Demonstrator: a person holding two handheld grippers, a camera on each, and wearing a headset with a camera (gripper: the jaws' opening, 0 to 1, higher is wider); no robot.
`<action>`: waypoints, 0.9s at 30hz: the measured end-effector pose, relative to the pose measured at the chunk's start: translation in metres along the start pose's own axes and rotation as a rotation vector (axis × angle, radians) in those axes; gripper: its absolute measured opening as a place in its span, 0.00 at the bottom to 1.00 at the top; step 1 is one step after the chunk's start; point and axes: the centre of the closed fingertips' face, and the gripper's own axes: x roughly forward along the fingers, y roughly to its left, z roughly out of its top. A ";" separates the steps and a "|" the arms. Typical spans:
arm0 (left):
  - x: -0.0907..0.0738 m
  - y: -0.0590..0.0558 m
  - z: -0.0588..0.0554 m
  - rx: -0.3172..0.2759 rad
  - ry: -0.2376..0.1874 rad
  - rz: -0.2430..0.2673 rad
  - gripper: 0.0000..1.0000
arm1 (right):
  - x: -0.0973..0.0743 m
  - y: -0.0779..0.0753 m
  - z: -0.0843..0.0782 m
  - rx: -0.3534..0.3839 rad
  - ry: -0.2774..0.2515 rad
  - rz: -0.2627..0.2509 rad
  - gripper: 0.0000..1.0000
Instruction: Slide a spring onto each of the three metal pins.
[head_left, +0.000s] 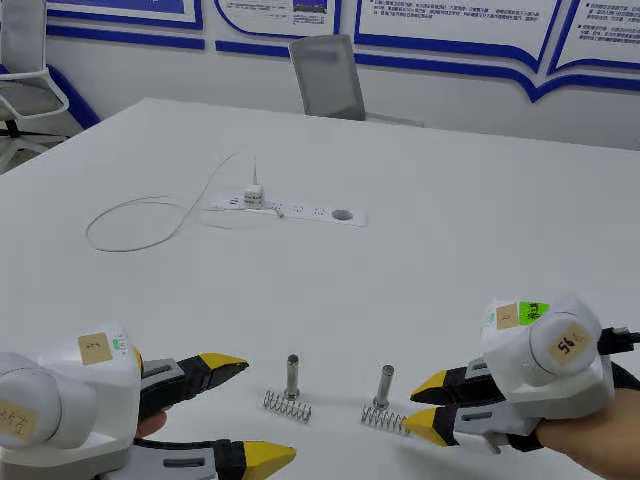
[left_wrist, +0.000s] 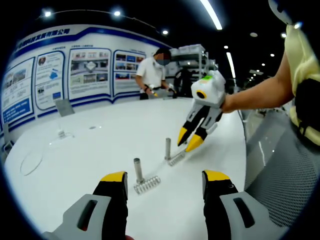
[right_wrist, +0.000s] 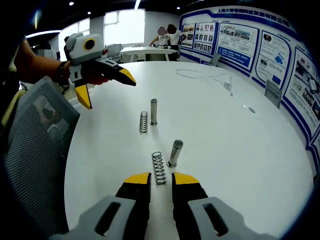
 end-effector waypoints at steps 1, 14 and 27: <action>0.000 0.000 0.000 0.000 0.001 0.000 0.61 | 0.002 0.000 -0.002 -0.004 0.007 0.003 0.17; -0.002 -0.002 -0.002 -0.002 0.009 0.002 0.61 | 0.016 0.001 -0.014 -0.011 0.054 0.039 0.14; -0.001 -0.005 -0.003 -0.005 0.012 -0.008 0.60 | 0.017 0.003 -0.017 0.014 0.068 0.054 0.12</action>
